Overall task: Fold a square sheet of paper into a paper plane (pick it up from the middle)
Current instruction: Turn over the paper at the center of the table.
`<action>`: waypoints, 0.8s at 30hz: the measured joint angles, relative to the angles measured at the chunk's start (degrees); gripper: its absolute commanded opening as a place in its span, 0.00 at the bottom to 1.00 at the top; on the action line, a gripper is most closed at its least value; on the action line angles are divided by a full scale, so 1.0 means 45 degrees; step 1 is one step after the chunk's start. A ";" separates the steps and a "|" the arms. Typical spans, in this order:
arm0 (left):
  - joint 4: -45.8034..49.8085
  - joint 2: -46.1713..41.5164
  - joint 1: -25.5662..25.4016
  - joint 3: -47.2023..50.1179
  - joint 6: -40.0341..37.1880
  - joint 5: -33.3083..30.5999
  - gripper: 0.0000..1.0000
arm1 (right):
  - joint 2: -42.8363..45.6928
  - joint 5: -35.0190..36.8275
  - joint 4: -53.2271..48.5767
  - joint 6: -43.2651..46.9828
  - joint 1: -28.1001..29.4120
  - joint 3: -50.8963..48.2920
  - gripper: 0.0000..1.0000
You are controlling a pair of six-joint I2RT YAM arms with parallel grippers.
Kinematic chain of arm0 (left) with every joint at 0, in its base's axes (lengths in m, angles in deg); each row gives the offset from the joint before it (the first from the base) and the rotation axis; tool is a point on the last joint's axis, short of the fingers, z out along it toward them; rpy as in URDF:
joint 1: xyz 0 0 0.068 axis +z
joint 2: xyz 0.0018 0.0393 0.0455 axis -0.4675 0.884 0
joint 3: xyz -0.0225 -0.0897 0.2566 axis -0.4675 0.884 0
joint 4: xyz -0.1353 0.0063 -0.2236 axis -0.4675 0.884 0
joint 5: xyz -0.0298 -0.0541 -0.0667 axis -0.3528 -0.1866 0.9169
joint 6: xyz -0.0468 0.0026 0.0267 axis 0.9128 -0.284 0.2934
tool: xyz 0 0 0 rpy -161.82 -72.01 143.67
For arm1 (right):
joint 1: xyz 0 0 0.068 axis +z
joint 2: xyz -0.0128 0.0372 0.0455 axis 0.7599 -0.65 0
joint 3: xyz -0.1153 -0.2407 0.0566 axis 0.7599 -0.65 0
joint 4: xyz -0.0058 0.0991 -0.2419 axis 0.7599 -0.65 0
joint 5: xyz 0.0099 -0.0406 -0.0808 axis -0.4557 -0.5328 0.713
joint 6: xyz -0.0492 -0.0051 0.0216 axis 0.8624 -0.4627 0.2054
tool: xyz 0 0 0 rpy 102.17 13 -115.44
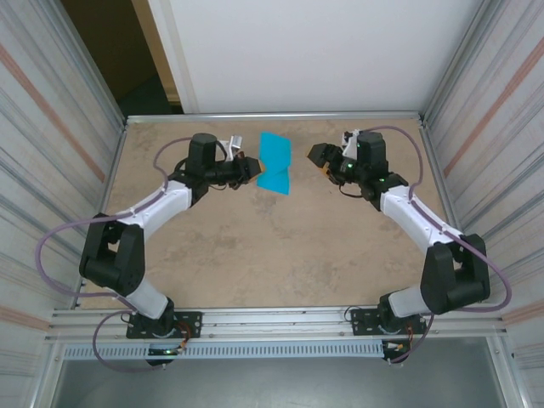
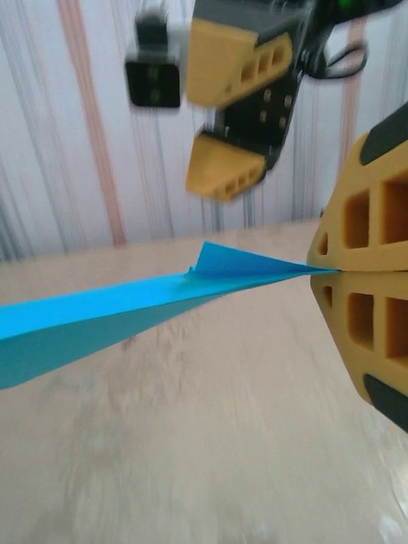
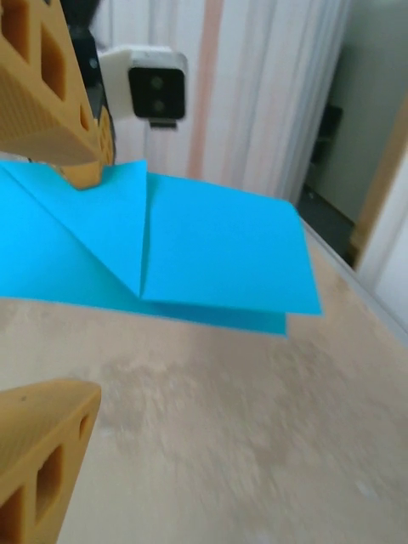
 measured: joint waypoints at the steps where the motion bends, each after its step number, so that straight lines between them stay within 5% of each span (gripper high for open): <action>1: 0.0937 -0.0107 -0.0005 -0.0325 -0.0670 -0.0554 0.06 | 0.0146 0.0384 -0.0296 0.0189 -0.0049 -0.0039 0.73; 9: 0.7839 0.0063 -0.1428 -0.3808 -0.4945 -0.7548 0.07 | 0.0520 0.2327 -0.1919 0.0894 -0.0058 -0.0282 0.75; 15: 1.1157 0.2137 -0.2827 -0.6135 -0.6382 -1.2866 0.06 | 0.0534 0.3070 -0.2443 0.1054 -0.0058 -0.0282 0.75; 24: 1.3542 0.5503 -0.4002 -0.7548 -0.6985 -1.6553 0.09 | 0.0661 0.3789 -0.2793 0.1112 -0.0083 -0.0495 0.75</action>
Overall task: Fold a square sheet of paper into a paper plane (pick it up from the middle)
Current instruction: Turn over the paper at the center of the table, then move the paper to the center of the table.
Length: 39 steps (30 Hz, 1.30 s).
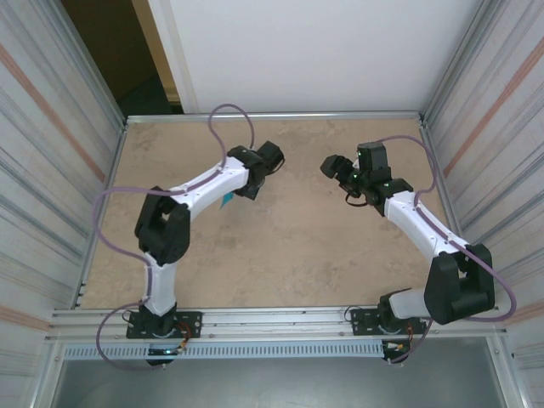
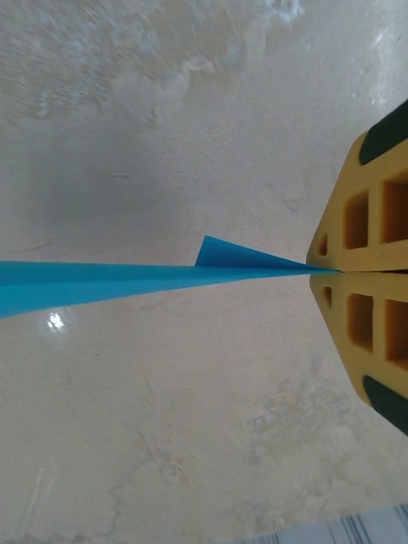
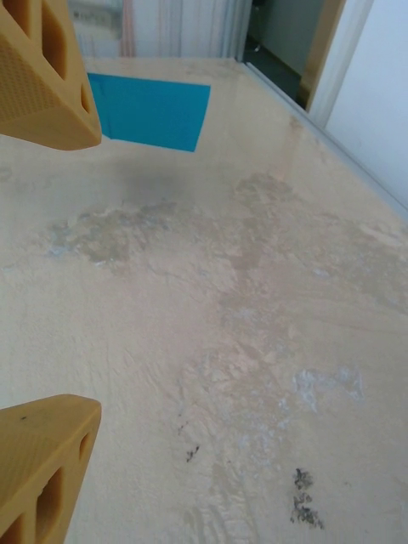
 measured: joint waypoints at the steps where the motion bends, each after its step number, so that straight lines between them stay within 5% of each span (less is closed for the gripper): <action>1: 0.0112 0.0287 -0.0112 -0.0155 0.0000 -0.0146 0.10 | 0.0015 0.0049 -0.0044 0.0000 -0.0019 -0.0039 0.75; 5: 0.0325 0.1443 -0.0544 -0.0850 0.0053 0.0010 0.15 | 0.0068 0.0272 -0.0180 -0.0005 -0.0194 -0.0223 0.75; 9: 0.0087 0.1885 -0.0641 -0.0918 0.0112 0.1642 0.22 | 0.0092 0.0325 -0.0272 -0.0010 -0.0335 -0.0287 0.75; 17: -0.2161 0.1511 0.0316 0.0097 0.0782 0.7446 0.41 | 0.0058 0.0209 -0.0369 -0.0005 -0.0379 -0.0287 0.75; 25: -0.5226 -0.1481 0.2827 0.3298 0.2424 1.2104 0.56 | -0.1831 -0.0223 -0.0539 0.0141 0.0806 0.0471 0.64; 33: -0.7300 -0.4172 0.5518 0.6343 0.4109 1.2988 0.65 | -0.5498 -0.1180 -0.0529 0.0437 0.3789 0.3240 0.41; 39: -0.7635 -0.4945 0.6727 0.7985 0.4818 1.2978 0.77 | -0.7820 -0.1899 -0.0549 0.0418 0.4891 0.5105 0.39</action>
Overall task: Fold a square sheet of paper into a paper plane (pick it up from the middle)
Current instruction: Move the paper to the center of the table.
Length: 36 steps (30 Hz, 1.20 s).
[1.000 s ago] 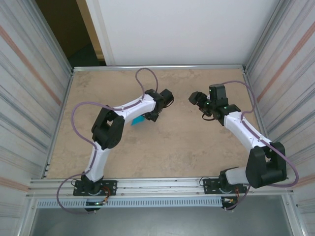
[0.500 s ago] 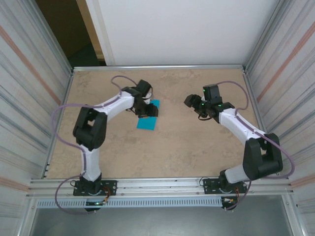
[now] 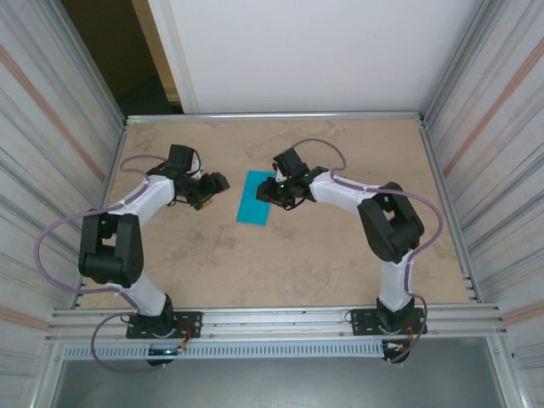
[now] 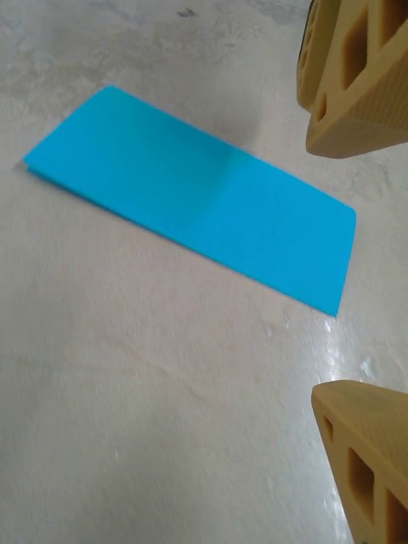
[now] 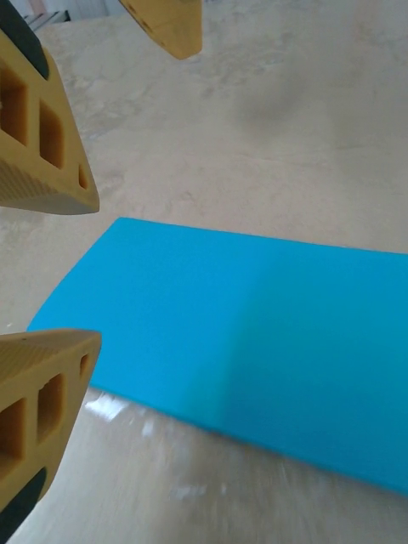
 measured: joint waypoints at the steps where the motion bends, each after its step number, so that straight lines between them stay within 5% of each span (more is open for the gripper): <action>1: -0.0039 -0.0097 0.0078 0.0141 0.0044 0.0000 0.79 | -0.0345 -0.0141 -0.0034 0.0005 0.0044 0.0262 0.39; 12: -0.0617 -0.0369 0.0121 0.0471 0.0185 0.0194 0.92 | -0.1899 -0.0899 -0.0947 0.0476 0.0049 0.1010 0.40; 25: -0.1166 -0.0369 0.0034 0.0578 0.0170 0.0865 0.99 | -0.0894 -0.1807 -0.2871 0.5008 -0.1253 -0.0199 0.38; 36: -0.1535 -0.0141 -0.1234 0.0578 0.0316 0.1545 0.97 | 0.1171 -0.0908 0.0345 0.1282 -0.1268 -0.2526 0.35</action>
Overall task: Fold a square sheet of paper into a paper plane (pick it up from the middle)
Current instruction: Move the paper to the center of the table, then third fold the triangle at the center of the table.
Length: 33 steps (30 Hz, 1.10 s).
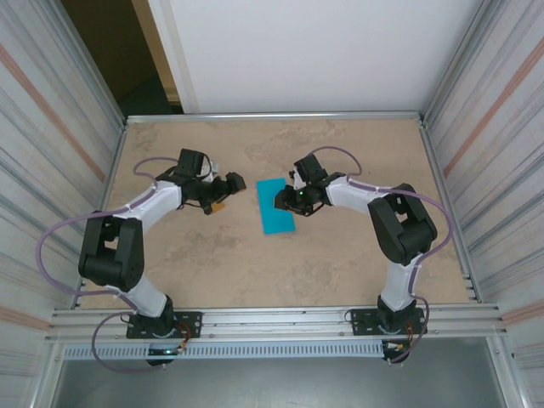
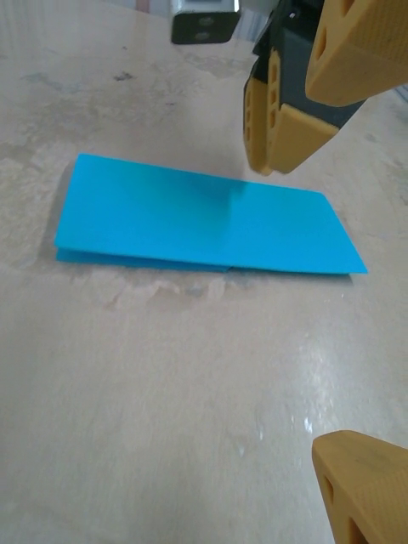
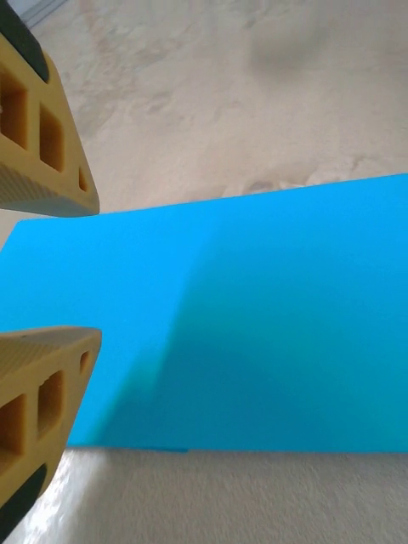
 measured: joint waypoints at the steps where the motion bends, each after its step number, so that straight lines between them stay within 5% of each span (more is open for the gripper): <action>1: -0.0097 0.0049 -0.0121 0.0000 0.0039 0.0087 0.97 | -0.0010 0.0097 0.0121 -0.0214 0.0044 -0.0044 0.35; 19: -0.1054 0.1501 -0.1977 0.0000 0.1064 0.1127 0.83 | -0.0889 0.0301 0.1059 -0.1574 -0.0461 -0.0097 0.31; 33: -0.1001 0.2574 -0.2628 -0.0029 0.1545 0.1268 0.50 | -0.1515 -0.0199 0.1438 -0.1676 -0.0690 0.0112 0.24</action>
